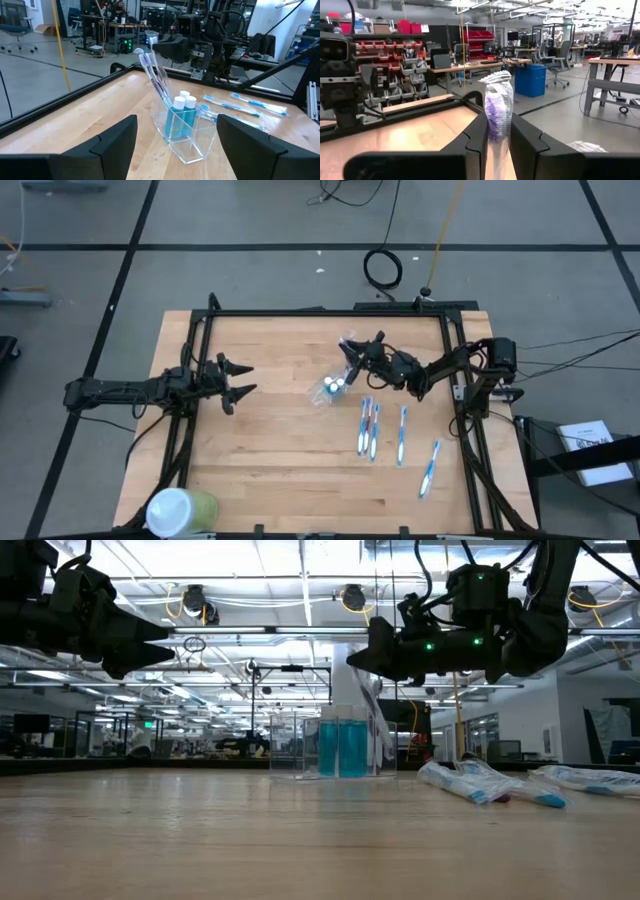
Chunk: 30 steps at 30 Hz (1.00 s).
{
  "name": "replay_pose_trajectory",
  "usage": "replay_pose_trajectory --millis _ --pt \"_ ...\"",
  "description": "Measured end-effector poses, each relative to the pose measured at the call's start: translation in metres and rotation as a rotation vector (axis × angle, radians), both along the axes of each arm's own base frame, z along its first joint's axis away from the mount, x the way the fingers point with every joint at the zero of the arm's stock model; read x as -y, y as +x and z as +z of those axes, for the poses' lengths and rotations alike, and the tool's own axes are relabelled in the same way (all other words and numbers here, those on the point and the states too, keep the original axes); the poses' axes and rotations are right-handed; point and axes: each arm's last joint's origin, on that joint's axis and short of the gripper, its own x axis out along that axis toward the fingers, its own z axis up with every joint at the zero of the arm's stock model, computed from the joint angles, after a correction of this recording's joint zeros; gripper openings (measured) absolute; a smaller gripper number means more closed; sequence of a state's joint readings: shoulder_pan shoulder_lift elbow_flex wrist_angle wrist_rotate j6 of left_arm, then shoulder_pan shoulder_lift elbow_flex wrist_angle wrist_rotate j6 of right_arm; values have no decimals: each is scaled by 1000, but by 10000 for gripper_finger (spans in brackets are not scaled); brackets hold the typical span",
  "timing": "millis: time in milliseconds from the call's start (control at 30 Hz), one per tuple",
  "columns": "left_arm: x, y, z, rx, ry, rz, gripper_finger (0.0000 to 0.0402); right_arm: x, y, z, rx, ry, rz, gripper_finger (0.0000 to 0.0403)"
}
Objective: Pick & Place toothbrushing station
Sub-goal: Put the purple toothbrush into the transparent organizer
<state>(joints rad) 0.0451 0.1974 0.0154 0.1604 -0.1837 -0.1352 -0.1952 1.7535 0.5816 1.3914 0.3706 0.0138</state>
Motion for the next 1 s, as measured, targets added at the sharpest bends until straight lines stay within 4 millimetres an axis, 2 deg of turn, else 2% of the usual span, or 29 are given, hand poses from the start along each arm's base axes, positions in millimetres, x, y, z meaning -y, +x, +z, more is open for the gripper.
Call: replay_pose_trajectory --millis 433,1000 --pt "0 0 0 0 0 0 283 0 1 -10 -107 21 5 50" --pt "0 0 0 0 0 1 283 0 1 -14 -147 29 2 50"
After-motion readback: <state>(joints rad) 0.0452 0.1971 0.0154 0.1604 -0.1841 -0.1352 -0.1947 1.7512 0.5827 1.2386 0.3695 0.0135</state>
